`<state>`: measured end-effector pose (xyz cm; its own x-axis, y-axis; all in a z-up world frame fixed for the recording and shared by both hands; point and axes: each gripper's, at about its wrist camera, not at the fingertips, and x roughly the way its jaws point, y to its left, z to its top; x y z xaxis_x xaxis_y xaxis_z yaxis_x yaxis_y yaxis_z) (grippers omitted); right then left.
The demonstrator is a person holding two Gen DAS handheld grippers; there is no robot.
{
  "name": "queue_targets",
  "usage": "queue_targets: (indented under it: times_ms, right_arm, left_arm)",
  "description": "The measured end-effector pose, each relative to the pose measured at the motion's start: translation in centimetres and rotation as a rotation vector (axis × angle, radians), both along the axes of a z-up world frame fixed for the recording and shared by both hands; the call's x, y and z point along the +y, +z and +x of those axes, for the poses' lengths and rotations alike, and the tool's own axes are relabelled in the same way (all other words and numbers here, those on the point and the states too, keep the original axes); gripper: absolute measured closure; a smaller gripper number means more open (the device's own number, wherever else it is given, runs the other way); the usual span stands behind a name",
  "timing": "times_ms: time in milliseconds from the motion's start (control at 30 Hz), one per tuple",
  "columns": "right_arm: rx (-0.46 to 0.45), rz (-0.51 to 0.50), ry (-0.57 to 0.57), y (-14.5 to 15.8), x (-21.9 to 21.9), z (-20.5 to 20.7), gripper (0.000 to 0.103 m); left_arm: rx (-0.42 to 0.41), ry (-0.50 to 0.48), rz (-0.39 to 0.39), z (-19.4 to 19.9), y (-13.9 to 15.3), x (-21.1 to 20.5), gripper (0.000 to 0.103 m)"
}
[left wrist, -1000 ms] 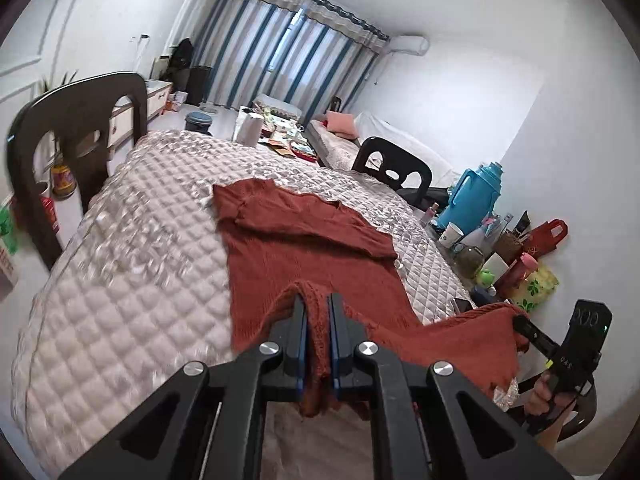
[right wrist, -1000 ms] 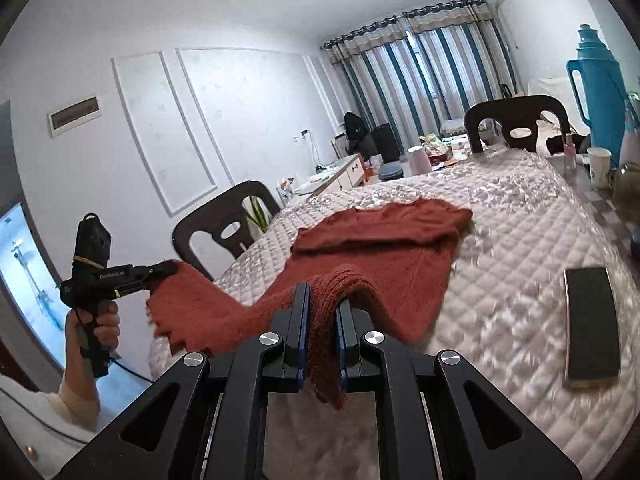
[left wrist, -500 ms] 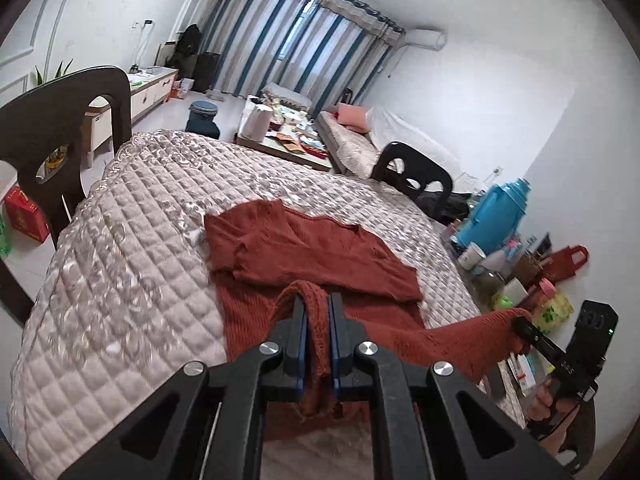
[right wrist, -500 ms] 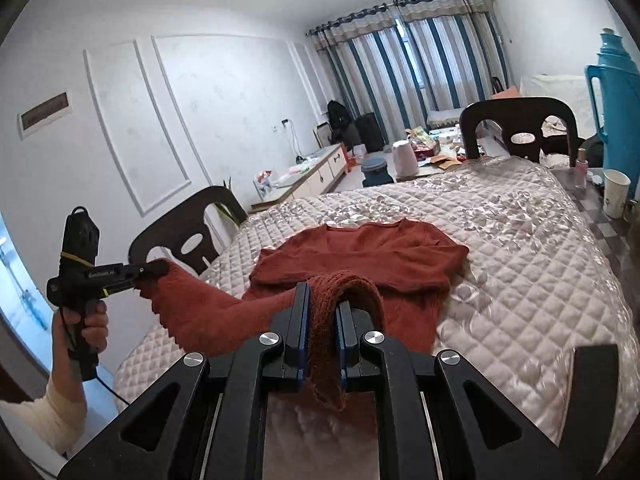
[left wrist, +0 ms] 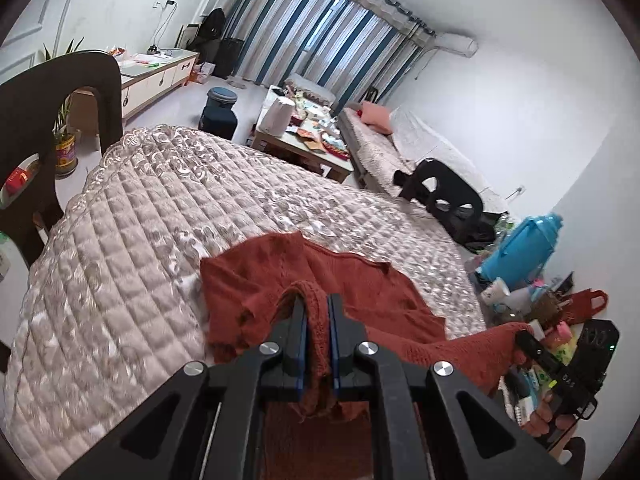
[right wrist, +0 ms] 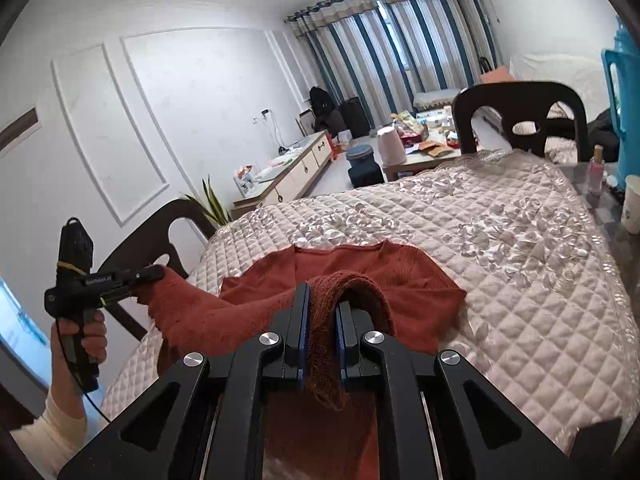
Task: Fold small clothes
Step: 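Lift the hem with both grippers and carry it toward the collar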
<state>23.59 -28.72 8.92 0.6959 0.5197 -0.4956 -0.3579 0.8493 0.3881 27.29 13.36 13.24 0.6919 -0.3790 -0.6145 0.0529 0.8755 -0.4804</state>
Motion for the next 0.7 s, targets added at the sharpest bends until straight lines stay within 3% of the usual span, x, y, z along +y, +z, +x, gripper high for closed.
queue_targets:
  times_ms: [167,567,700]
  right_arm:
    - [0.036,-0.048,-0.006,-0.9,0.8,3.9,0.092]
    - [0.213,0.002,-0.021,-5.3,0.6,12.5,0.092]
    - [0.341,0.137,-0.058,-7.5,-0.7,15.2,0.092]
  left_arm:
    - [0.064,0.009,0.009,3.8,-1.3,-0.2,0.092]
    - [0.186,0.075,0.028,10.0,-5.2,0.3,0.092]
    - [0.282,0.115,-0.051,12.2,-7.7,1.2,0.092]
